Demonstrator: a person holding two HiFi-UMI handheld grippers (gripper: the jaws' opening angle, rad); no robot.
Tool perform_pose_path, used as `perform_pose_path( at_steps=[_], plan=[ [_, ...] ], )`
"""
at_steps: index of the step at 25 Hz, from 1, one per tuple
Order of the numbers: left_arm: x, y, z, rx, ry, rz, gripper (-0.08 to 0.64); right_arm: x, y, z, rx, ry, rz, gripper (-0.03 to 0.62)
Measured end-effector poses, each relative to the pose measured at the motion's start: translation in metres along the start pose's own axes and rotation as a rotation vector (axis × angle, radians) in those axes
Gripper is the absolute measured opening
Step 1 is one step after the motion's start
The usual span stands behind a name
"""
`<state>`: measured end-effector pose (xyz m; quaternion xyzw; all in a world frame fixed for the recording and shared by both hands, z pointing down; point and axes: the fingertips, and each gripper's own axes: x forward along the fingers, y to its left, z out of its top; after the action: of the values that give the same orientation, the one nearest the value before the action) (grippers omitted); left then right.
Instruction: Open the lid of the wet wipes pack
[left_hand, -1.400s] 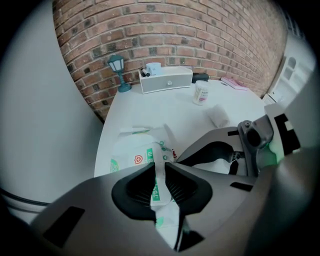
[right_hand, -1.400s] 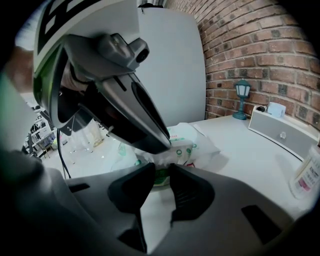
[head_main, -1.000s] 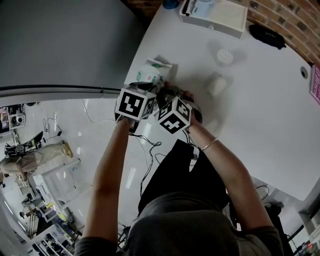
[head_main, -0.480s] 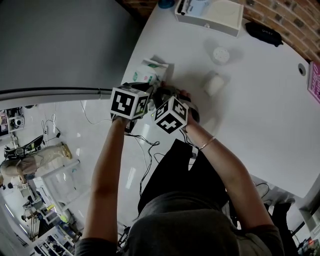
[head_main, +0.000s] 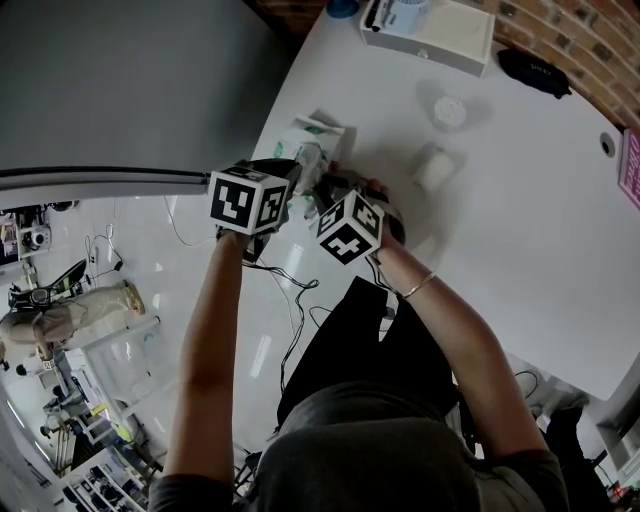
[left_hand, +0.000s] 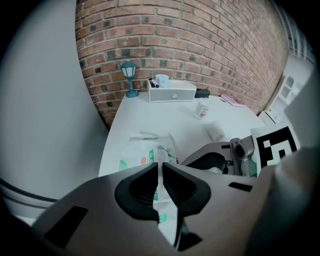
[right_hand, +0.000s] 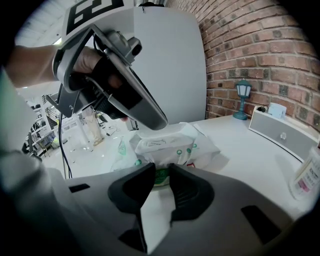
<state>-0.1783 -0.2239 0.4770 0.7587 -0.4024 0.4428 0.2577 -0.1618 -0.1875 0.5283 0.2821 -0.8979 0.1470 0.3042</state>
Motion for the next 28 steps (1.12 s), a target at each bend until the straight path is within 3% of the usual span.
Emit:
perform_pose_path(
  at_steps=[11, 19, 28],
  plan=[
    [-0.017, 0.029, 0.003, -0.004, -0.05, 0.109, 0.031, 0.001, -0.001, 0.0, -0.003, 0.002, -0.005, 0.103],
    [-0.019, 0.045, 0.002, 0.012, -0.034, 0.195, 0.029, 0.001, -0.001, -0.001, -0.005, 0.003, -0.007, 0.103],
    [-0.017, 0.068, -0.003, -0.021, -0.008, 0.227, 0.031, 0.0, 0.001, 0.0, -0.011, 0.0, -0.013, 0.103]
  ],
)
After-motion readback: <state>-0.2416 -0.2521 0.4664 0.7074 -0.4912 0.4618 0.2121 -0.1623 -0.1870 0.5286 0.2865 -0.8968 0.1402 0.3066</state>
